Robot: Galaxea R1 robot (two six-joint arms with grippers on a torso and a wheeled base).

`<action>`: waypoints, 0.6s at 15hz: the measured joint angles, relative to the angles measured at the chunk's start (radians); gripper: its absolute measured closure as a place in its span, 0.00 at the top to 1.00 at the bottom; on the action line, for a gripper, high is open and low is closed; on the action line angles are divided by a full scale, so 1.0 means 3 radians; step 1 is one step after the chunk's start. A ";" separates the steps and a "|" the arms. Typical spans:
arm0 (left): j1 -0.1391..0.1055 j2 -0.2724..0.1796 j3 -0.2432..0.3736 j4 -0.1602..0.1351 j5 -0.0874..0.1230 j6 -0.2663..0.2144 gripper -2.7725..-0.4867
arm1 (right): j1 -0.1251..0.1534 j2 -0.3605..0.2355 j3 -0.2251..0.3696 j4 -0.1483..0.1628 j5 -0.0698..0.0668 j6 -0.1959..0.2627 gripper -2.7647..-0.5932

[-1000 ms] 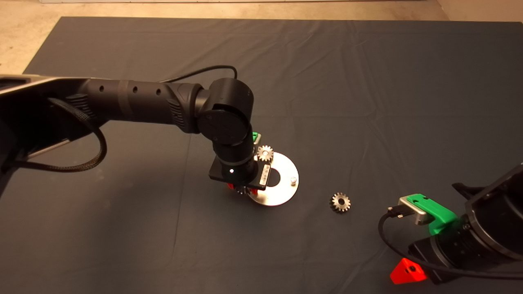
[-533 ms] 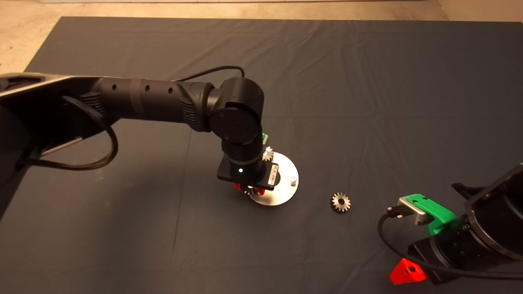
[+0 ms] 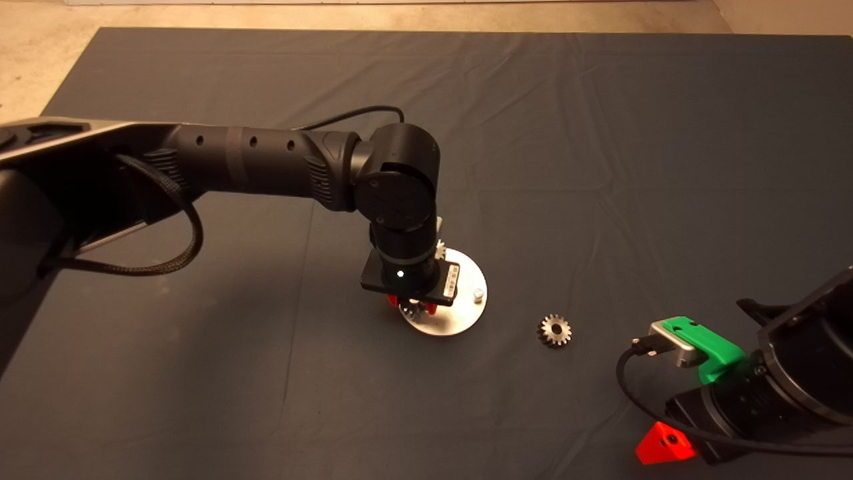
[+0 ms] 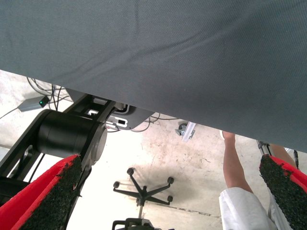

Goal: Install three planetary gears onto the carrier pins

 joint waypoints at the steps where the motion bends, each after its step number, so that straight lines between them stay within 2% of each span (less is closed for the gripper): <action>1: 0.0000 0.0000 -0.0006 0.0000 0.0000 0.0000 0.20 | 0.0001 0.0000 0.0000 0.0000 0.0000 0.0000 1.00; 9: 0.0001 -0.0002 -0.0021 -0.0003 0.0000 -0.0001 0.20 | 0.0001 -0.0001 0.0000 0.0000 0.0000 0.0000 1.00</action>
